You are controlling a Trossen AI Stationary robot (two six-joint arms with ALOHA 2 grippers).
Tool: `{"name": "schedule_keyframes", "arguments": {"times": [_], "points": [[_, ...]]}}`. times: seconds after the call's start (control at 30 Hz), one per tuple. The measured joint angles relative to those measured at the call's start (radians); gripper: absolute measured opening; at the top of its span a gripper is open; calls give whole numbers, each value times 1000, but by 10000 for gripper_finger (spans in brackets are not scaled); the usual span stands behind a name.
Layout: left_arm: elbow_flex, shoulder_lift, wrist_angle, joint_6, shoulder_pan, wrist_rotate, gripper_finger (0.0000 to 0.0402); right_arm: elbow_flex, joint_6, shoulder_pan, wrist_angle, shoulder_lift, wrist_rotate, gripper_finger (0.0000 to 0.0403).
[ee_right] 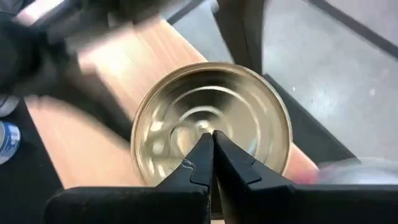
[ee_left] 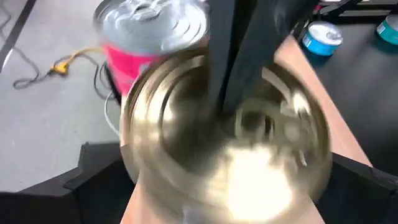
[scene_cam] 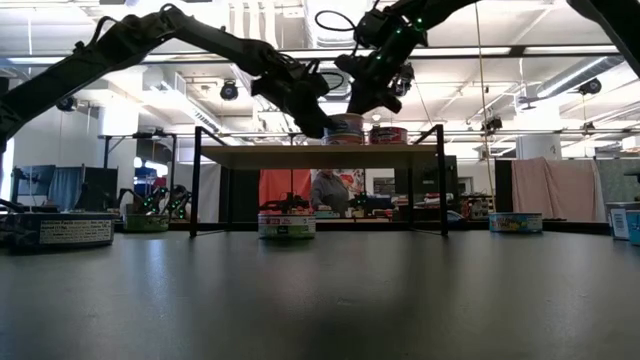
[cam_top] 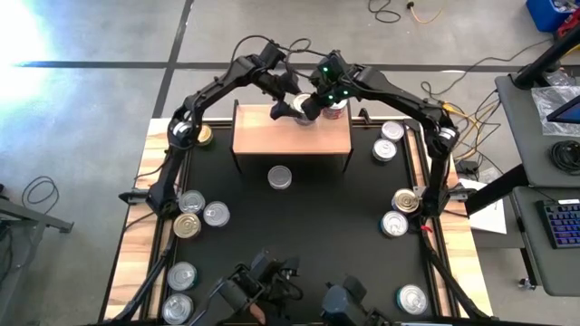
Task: Stack canned seafood by type on shelf
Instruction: Stack the blue-pink tuna can on top of the other blue-pink tuna can on the shelf
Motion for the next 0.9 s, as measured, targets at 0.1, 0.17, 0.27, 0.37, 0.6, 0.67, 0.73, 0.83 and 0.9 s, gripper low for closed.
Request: {"name": "schedule_keyframes", "arguments": {"times": [0.1, 0.17, 0.27, 0.37, 0.6, 0.67, 0.73, 0.83, 0.9], "points": [[0, -2, -7, 10, 11, -9, 398, -6, 1, 1, -33, 0, -9, 9], [0, -2, -24, 28, 16, -15, 399, -4, 0, 1, -32, 0, -11, 9], [0, -4, -26, 32, 30, -17, 399, -4, 1, 1, -32, 0, -11, 9], [0, -8, -27, 35, 46, -54, 399, -4, 0, 1, -32, 0, -12, 9], [10, -19, -39, -9, 59, -56, 399, -5, 8, 2, -20, 0, -15, 9], [-1, -19, -24, -13, 58, -59, 399, -5, 8, 2, -2, -6, -16, 9], [-15, -19, 0, -18, 58, -85, 399, -6, 14, 2, 25, -20, -17, 9], [-30, -19, 23, -33, 59, -113, 399, -6, 15, 2, 71, -55, -18, 9], [-38, -18, 40, -45, 61, -117, 399, -8, 7, 2, 96, -81, -14, 9]]}}
